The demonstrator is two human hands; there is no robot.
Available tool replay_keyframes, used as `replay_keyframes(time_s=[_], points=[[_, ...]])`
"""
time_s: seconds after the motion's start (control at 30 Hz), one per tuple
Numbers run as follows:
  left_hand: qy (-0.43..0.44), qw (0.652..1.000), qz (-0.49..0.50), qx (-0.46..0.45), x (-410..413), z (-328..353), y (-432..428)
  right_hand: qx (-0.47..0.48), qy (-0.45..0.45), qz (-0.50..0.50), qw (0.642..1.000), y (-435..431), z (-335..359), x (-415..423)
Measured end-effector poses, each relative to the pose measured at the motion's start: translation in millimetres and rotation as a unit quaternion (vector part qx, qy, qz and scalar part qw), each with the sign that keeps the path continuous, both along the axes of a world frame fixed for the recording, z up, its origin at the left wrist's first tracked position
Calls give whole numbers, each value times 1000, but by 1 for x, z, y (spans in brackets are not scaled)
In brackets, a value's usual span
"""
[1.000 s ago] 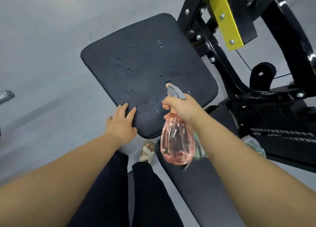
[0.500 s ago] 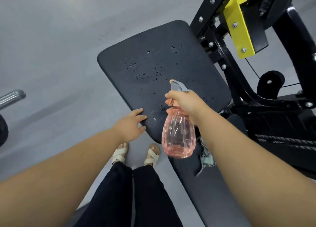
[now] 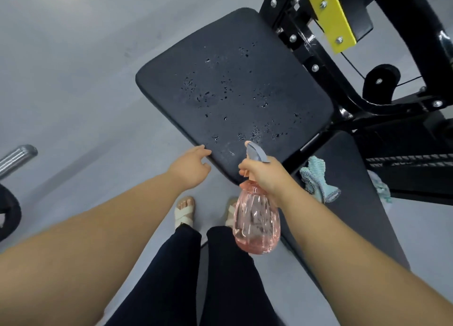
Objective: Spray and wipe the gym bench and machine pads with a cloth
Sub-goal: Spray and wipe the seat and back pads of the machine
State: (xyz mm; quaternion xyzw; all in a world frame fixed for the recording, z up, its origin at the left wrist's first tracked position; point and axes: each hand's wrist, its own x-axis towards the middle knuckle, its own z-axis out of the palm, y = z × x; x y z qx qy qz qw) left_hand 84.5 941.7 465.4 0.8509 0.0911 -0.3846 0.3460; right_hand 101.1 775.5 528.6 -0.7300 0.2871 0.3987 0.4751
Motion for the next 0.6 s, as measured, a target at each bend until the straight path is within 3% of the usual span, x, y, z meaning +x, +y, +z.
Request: replay_keyframes(time_s=[0.17,0.23,0.33,0.4,0.53,0.6], points=[[-16,1000,12,-18,5,14,-40,19,-25,-67,997,-45,12,-10],[-2,995,5,-100,6,29,-61,47,-72,-94,992,-64,16,-11],[123,951,-76,-275,5,58,-102,77,-145,-164,973,-96,21,-14],[125,931,-132,-316,2,64,-129,82,-197,-210,954,-117,21,-17],[-40,970,-183,-155,1,57,-174,135,-259,-339,894,-153,25,-20],[-121,969,-192,-103,3,54,-191,130,-261,-347,891,-170,25,-23]])
